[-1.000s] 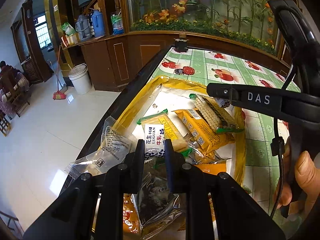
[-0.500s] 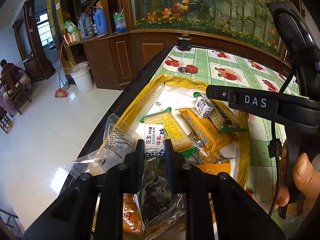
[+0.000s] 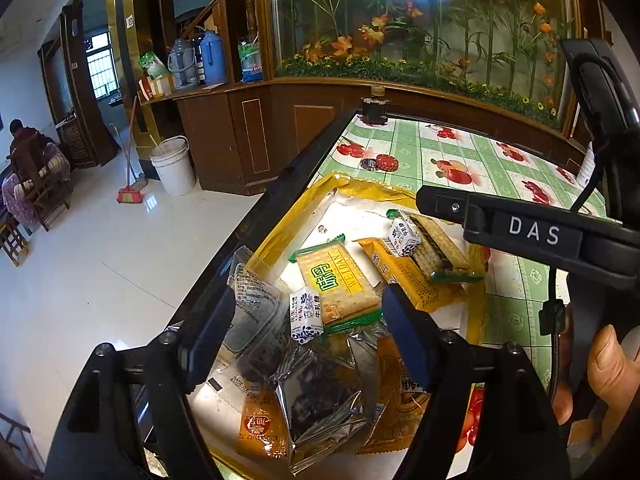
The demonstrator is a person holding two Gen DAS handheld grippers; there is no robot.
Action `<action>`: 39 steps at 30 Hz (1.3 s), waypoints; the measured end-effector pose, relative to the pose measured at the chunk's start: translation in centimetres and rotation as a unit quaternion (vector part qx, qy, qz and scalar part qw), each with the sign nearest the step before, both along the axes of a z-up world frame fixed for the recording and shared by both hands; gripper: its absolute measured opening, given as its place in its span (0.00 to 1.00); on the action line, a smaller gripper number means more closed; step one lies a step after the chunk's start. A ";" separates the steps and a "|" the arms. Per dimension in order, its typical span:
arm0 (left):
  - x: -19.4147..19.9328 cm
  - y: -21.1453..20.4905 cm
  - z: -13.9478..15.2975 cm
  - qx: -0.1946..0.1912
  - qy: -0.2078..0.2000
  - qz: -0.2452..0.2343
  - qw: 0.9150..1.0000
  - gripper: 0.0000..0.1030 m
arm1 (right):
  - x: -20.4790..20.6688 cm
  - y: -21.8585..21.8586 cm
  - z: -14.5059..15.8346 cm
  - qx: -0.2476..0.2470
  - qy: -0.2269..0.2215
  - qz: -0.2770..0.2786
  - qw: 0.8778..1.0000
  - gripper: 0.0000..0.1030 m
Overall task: Organize snacks
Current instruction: 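Open both tools and move them back over the table toward the orange cracker pack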
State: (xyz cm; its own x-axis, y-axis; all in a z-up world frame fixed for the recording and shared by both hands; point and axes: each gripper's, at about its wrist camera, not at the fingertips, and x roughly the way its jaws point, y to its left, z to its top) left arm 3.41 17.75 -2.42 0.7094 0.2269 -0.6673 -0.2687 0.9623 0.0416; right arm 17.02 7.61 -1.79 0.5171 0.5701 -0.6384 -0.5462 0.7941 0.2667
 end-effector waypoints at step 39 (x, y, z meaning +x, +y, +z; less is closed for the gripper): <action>1.9 -12.1 1.9 0.024 0.004 -0.091 0.996 0.81 | -4.2 -20.8 -0.1 0.039 0.021 -0.167 0.985 0.82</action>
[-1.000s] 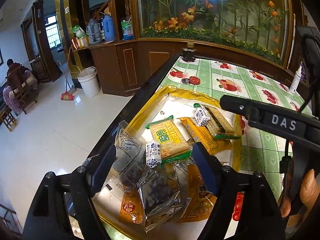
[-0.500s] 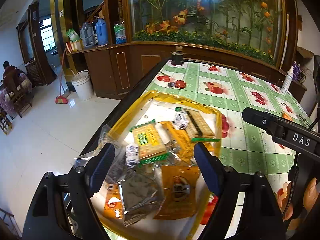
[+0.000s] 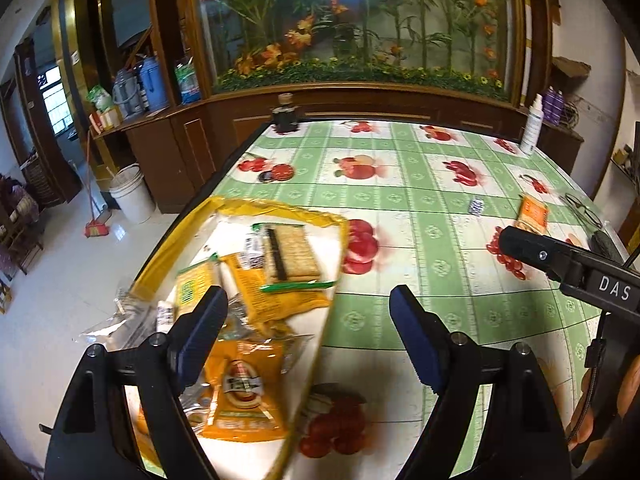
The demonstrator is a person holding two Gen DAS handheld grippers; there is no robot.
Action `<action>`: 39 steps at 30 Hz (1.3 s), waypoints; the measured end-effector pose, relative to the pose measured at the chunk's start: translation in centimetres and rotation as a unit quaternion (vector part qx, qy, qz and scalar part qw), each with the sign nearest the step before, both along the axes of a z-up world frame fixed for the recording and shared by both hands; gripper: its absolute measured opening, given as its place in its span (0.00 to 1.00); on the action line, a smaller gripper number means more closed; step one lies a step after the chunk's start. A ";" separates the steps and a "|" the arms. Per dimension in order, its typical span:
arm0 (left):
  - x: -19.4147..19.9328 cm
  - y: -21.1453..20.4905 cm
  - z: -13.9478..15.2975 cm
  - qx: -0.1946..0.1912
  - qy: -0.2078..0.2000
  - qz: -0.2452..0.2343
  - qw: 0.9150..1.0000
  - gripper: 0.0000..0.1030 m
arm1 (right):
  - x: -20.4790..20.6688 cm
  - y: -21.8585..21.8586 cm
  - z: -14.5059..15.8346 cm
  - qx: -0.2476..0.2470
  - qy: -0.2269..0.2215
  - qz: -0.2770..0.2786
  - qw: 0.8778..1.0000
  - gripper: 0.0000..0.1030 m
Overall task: Organize snacks
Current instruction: 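Open both tools and move them back over the table toward the orange cracker pack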
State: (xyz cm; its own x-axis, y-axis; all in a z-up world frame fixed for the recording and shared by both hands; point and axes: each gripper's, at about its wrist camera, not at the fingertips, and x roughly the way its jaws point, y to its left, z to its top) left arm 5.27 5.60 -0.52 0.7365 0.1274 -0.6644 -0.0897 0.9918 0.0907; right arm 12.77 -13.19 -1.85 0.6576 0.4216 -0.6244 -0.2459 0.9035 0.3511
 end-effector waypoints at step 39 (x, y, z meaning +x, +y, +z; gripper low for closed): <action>10.4 -12.4 -2.6 0.009 0.039 -0.100 0.994 0.83 | 8.7 -14.5 -5.0 -0.049 0.098 -0.219 0.970 0.86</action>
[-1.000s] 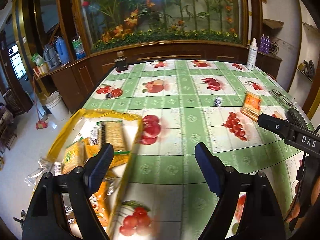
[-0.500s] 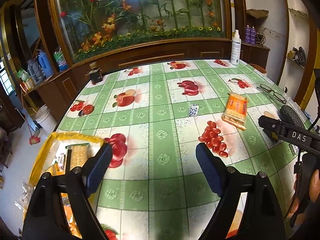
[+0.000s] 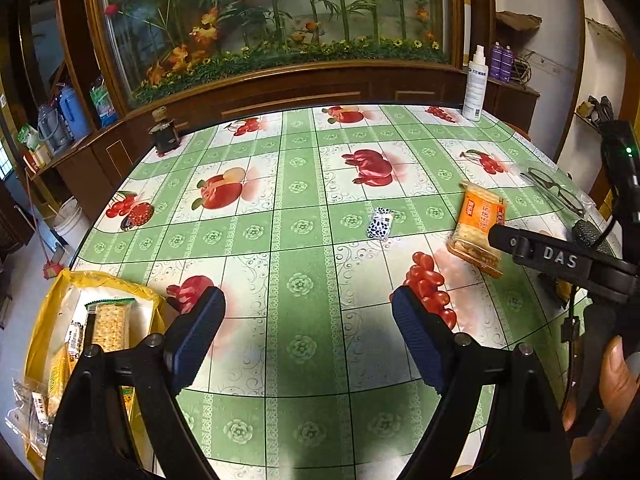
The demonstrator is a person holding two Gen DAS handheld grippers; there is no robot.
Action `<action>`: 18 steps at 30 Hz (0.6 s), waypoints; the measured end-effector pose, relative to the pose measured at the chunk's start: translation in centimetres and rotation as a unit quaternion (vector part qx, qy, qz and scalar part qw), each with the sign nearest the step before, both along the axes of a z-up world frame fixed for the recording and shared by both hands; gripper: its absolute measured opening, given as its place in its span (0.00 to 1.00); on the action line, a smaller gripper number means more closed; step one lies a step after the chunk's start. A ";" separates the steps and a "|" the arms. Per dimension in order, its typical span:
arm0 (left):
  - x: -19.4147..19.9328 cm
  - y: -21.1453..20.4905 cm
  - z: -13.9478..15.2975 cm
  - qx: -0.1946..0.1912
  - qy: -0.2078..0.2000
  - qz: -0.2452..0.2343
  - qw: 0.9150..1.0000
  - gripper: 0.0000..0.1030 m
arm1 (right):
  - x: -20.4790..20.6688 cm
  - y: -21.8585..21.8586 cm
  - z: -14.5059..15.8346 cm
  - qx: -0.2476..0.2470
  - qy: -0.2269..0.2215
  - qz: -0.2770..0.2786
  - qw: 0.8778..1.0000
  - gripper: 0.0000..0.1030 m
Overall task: Organize snacks
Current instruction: 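Open both tools and move them back over the table toward the orange cracker pack, then grasp the orange cracker pack with right tool while left tool grasps milk-candy pack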
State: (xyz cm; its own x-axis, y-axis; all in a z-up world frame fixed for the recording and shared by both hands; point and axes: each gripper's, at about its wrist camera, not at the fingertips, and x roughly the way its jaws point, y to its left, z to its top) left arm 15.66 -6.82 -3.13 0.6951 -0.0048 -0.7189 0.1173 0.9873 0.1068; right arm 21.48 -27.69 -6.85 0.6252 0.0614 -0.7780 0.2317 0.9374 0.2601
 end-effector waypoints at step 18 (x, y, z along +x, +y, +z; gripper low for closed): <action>7.2 -2.3 -3.1 -0.001 0.042 -0.026 0.999 0.83 | 5.4 1.6 -2.6 -0.084 0.048 -0.019 0.995 0.79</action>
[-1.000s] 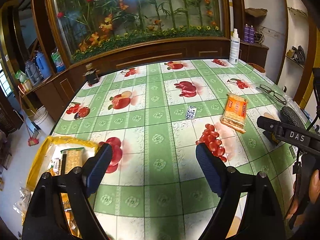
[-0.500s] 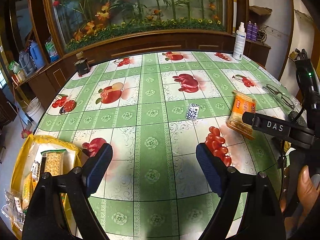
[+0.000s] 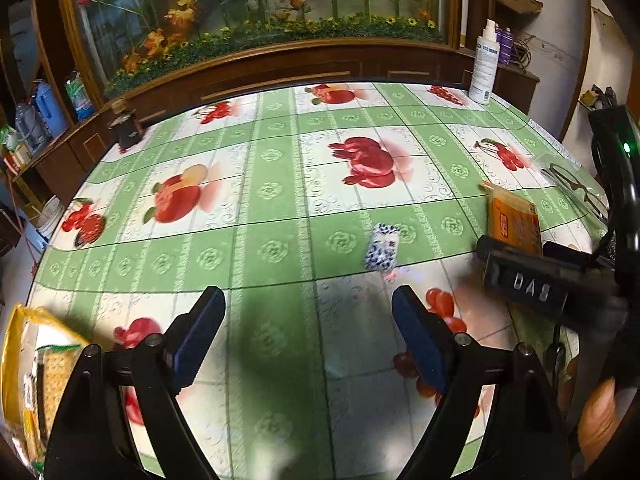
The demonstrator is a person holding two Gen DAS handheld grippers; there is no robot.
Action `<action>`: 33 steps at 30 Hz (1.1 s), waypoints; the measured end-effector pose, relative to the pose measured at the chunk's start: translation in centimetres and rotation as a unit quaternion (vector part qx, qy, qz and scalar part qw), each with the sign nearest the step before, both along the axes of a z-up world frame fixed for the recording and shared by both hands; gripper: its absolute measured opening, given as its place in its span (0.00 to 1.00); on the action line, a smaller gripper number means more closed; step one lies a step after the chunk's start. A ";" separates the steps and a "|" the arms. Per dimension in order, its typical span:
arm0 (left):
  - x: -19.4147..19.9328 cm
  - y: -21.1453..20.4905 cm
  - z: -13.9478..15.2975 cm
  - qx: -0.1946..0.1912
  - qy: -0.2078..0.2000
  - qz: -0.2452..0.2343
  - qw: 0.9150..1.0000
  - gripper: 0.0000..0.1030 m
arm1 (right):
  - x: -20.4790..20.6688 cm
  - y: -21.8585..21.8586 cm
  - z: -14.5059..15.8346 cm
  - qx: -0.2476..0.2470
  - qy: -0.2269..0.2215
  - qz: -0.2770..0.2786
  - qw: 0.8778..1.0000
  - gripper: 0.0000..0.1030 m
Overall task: Organize snacks
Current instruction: 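Grasp the orange cracker pack with right tool while left tool grasps milk-candy pack, then carry the orange cracker pack and milk-candy pack over the tray with both tools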
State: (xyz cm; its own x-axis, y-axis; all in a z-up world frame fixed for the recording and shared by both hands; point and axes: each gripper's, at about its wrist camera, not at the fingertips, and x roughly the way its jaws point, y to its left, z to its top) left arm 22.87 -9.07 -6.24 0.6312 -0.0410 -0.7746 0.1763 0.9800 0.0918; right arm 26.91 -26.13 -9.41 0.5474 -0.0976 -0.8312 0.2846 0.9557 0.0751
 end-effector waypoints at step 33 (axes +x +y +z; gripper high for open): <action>1.3 -4.8 -2.5 -0.008 0.003 -0.031 0.999 0.16 | -8.4 -3.6 3.2 0.070 -0.068 0.054 0.994 0.54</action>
